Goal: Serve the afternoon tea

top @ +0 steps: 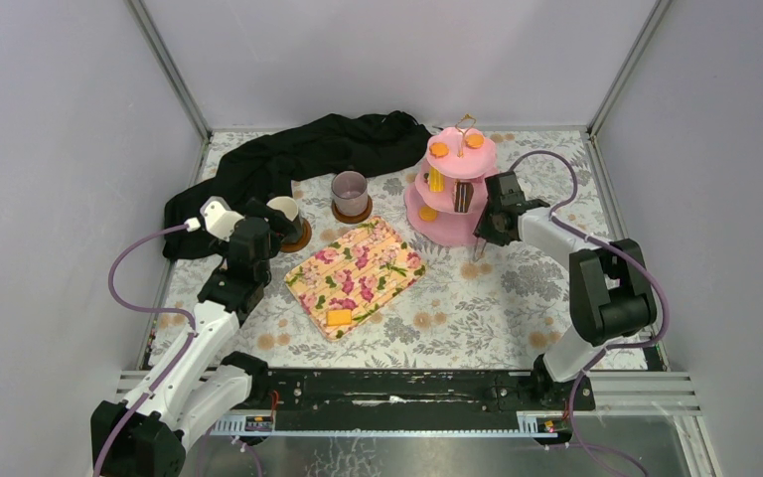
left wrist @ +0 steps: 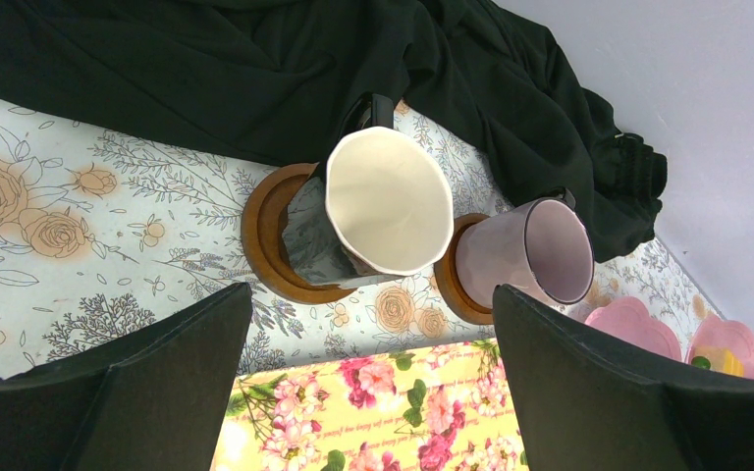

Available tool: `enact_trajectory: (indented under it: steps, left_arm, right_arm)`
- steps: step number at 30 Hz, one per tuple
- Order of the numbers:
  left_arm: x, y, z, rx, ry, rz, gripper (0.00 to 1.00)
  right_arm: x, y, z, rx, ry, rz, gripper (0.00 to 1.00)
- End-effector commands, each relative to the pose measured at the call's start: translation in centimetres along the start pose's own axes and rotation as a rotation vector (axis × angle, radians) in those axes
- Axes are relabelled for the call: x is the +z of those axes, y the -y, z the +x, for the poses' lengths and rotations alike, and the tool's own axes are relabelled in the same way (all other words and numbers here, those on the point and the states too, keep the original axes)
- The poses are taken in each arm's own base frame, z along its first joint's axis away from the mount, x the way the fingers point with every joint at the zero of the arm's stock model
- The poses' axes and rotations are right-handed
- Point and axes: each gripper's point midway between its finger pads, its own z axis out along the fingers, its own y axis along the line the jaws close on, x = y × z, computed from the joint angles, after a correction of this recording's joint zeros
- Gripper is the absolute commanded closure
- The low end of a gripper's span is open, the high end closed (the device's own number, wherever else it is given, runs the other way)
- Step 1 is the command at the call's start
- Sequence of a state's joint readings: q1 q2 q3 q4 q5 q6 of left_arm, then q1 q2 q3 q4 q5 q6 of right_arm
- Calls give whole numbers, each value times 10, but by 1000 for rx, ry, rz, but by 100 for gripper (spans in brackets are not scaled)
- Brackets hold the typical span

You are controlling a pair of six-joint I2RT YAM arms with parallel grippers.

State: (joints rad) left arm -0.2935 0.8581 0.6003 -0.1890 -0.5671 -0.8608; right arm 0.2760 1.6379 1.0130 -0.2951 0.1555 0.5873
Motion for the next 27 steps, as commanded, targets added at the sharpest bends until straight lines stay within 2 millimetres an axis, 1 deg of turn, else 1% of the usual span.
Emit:
enact_trajectory:
  steps: [1, 5, 6, 7, 8, 13, 15, 19, 24, 25, 27]
  left_arm:
    - [0, 5, -12, -18, 33, 0, 0]
    - [0, 4, -13, -18, 34, -1, 0]
    - [0, 4, -12, -18, 33, 0, 0]
    - [0, 4, -12, -17, 33, -2, 0]
    - [0, 4, -13, -18, 34, -2, 0]
    - [0, 4, -12, -19, 32, 0, 0]
    - [0, 5, -12, -20, 33, 1, 0]
    - [-1, 5, -12, -21, 33, 3, 0]
    - [0, 4, -12, -21, 31, 2, 0]
    - [0, 4, -11, -21, 31, 3, 0]
    - [0, 5, -12, -22, 32, 3, 0]
  right_arm:
    - [1, -17, -28, -1, 67, -74, 91]
    - [0, -20, -36, -9, 79, -80, 88]
    - [-1, -21, -37, -12, 82, -81, 85]
    - [5, -19, -34, -16, 65, -67, 83]
    - [6, -19, -34, -18, 63, -66, 80]
    - [4, -19, -36, -23, 62, -62, 60]
    - [3, -19, -35, -26, 60, -62, 57]
    - [2, -17, -36, -29, 62, -58, 55]
    - [1, -14, -31, -27, 56, -53, 56]
    - [-5, -15, -34, -23, 72, -65, 57]
    - [-9, -14, -33, -20, 78, -70, 58]
